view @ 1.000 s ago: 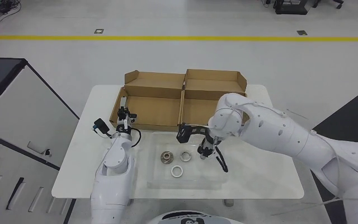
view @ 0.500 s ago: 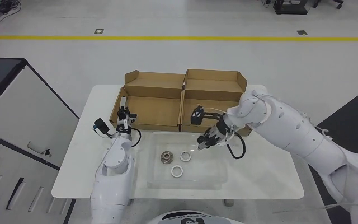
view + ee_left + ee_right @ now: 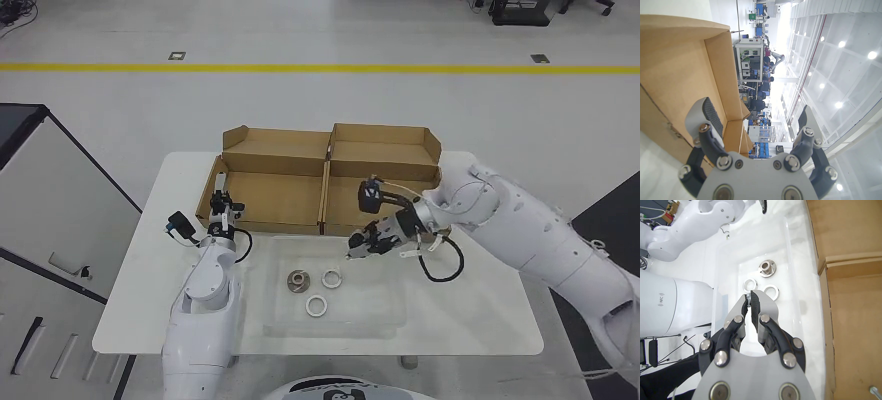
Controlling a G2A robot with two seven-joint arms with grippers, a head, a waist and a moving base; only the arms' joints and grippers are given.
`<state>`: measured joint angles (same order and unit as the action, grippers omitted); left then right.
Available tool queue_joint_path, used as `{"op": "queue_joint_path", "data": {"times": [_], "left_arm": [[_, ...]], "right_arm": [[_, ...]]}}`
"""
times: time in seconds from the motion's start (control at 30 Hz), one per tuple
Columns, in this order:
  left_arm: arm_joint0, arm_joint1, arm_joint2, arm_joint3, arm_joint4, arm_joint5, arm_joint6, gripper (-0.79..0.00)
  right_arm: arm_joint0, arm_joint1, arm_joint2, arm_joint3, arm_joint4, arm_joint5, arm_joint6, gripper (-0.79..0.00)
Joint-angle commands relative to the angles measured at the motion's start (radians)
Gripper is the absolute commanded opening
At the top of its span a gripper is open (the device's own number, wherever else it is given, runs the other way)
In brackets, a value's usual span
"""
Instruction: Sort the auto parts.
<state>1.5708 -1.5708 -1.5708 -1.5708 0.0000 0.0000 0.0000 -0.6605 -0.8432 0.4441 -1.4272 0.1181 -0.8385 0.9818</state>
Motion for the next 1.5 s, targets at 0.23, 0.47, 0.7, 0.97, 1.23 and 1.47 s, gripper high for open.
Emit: {"op": "queue_joint_path", "data": {"times": [0.23,0.47,0.7,0.97,1.23,1.47], "left_arm": [[0.0,0.0,0.0,0.0,0.0,0.0,0.0,0.0],[0.0,0.0,0.0,0.0,0.0,0.0,0.0,0.0],[0.0,0.0,0.0,0.0,0.0,0.0,0.0,0.0],[0.0,0.0,0.0,0.0,0.0,0.0,0.0,0.0],[0.0,0.0,0.0,0.0,0.0,0.0,0.0,0.0],[0.0,0.0,0.0,0.0,0.0,0.0,0.0,0.0]], "right_arm": [[0.069,0.04,-0.11,0.009,0.039,-0.174,-0.174,-0.785],[0.078,0.054,-0.103,-0.036,0.11,-0.174,-0.174,-0.785],[0.043,0.062,-0.037,-0.098,0.153,-0.174,-0.174,-0.785],[-0.011,0.067,0.022,-0.134,0.146,-0.174,-0.174,-0.785],[-0.011,0.067,0.022,-0.134,0.146,-0.174,-0.174,-0.785],[-0.047,0.064,0.037,-0.156,0.197,-0.174,-0.242,-0.785]]}}
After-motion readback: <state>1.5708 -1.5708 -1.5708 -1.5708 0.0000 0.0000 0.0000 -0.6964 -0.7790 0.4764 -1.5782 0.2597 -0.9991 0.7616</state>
